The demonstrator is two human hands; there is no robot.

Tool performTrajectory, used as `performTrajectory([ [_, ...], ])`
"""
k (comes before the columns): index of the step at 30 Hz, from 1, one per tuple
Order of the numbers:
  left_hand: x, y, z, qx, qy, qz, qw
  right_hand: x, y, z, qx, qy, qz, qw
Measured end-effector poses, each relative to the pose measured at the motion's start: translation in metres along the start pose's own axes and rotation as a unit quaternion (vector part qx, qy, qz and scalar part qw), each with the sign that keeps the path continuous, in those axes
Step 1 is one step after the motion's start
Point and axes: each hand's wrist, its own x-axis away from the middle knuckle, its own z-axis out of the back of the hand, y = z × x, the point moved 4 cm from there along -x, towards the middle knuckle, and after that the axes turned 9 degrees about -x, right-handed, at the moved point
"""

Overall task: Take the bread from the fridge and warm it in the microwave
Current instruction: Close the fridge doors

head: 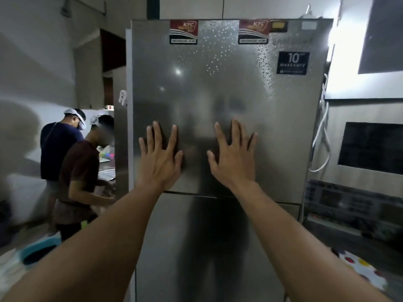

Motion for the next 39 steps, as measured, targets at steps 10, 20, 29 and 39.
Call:
performTrajectory([
  [10,-0.047,0.002,-0.061,0.078,0.012,-0.073,0.994,-0.013,0.009,-0.032,0.09,-0.009,-0.078,0.993],
  [20,-0.079,0.003,-0.125,0.172,-0.038,-0.158,0.972,-0.023,0.012,-0.061,0.161,-0.063,-0.182,0.968],
  [29,-0.087,0.017,-0.151,0.248,-0.057,-0.174,0.951,-0.026,0.009,-0.077,0.173,-0.103,-0.238,0.95],
  [39,-0.082,0.029,-0.124,0.262,-0.055,-0.18,0.946,-0.018,-0.002,-0.051,0.157,-0.154,-0.285,0.933],
])
